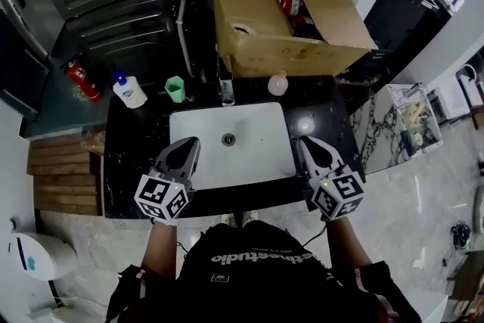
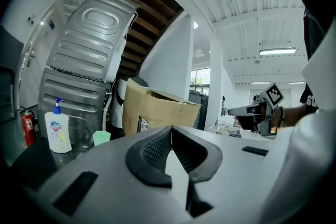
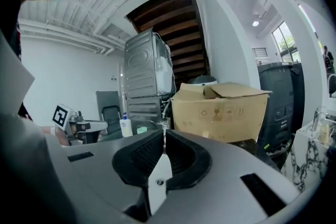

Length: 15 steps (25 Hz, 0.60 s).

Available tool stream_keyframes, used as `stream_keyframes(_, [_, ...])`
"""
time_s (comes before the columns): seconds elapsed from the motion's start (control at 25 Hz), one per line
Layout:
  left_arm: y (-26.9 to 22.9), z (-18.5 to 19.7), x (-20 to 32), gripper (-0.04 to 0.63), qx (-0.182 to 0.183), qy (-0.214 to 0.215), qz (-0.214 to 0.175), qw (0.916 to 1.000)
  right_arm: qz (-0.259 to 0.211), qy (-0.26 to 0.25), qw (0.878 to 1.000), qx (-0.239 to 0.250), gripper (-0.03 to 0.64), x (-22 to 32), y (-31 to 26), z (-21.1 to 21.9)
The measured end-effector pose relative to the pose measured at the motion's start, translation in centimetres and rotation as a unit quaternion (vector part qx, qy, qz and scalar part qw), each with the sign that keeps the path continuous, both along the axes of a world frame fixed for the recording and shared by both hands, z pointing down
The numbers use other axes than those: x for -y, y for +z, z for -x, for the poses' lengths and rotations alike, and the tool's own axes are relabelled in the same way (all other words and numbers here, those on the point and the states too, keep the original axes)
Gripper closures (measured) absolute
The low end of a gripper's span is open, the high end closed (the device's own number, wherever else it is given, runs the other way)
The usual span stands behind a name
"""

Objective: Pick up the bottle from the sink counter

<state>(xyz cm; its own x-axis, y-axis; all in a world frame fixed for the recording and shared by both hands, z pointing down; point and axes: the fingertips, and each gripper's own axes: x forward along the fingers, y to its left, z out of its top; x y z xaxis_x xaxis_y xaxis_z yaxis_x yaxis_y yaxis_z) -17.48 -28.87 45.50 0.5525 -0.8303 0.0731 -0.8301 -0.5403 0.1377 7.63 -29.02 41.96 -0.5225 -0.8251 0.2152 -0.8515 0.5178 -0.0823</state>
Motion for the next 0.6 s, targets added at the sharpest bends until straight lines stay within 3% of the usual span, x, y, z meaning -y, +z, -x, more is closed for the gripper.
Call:
stream_keyframes(0.16, [0.5, -1.1, 3.3, 0.580, -0.002, -0.001, 0.009, 1.0000, 0.015, 0.023, 1.000, -0.004, 0.566, 6.3, 2.3, -1.1])
stream_keyframes(0.28, [1.1, -2.0, 5.5, 0.580, 0.005, 0.002, 0.016, 0.9999, 0.032, 0.024, 0.999, -0.019, 0.451, 11.1, 4.9, -1.1])
stream_keyframes(0.6, [4.2, -3.1, 10.4, 0.580, 0.031, -0.011, 0.046, 0.9984, 0.067, 0.053, 0.994, -0.071, 0.439, 24.0, 13.1, -2.3])
